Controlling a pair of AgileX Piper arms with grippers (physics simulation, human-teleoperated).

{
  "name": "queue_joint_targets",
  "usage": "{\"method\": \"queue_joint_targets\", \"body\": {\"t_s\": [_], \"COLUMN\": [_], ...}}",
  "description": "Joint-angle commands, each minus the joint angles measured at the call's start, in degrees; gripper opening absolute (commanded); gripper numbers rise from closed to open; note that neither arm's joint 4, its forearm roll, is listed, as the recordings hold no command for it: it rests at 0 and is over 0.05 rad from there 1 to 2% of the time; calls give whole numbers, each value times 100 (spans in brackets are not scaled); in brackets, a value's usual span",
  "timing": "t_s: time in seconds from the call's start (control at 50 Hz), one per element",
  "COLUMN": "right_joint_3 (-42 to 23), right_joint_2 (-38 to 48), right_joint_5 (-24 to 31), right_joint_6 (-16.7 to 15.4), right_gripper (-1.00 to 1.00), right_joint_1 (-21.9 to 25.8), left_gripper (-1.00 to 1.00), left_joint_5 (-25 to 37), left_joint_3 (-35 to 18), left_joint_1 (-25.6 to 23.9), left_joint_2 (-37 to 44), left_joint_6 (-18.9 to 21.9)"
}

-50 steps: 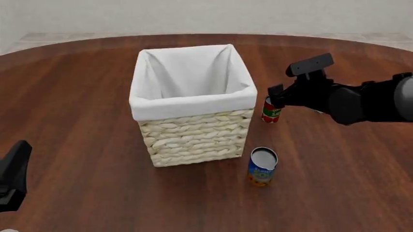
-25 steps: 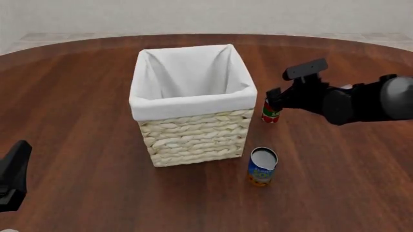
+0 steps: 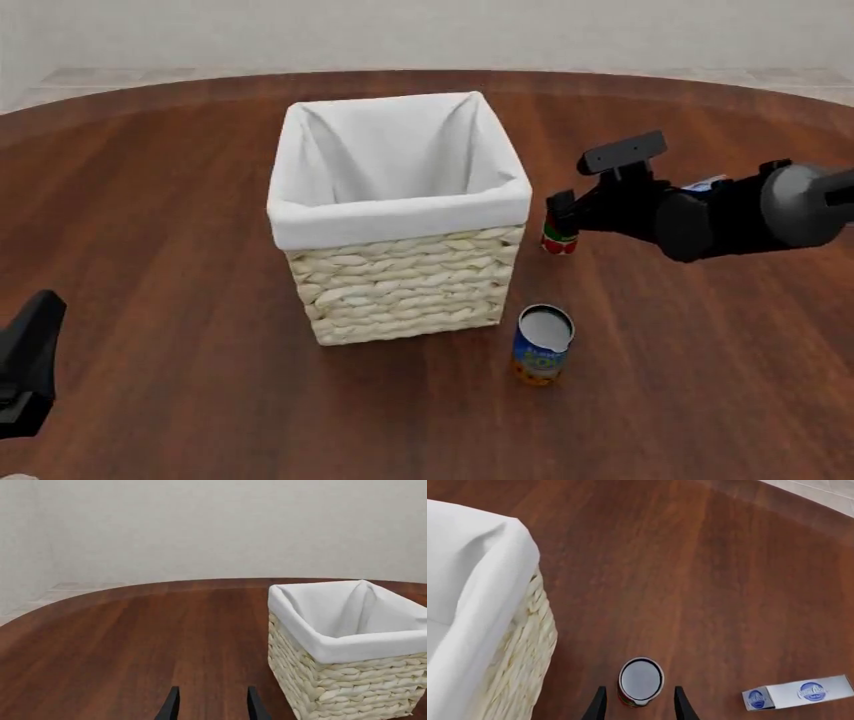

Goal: Pick up the tomato sauce, and put it in the basket.

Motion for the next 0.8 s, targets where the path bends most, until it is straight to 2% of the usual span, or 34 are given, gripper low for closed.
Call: {"method": "queue_joint_targets", "body": {"t_s": [0.02,0.8], "right_joint_3": [-122,-308], "right_joint_2": [152,535], "right_joint_5": [-15,-42], "right_joint_6": [-2,-32], "right_gripper": [100,100], "right_joint_1": [3,8], "left_gripper": [100,100], "left_joint_5": [0,0], "left_joint_3": [0,0], "left_joint_1": [0,0], "left_joint_2": [0,0], "left_joint_6": [0,0]}}
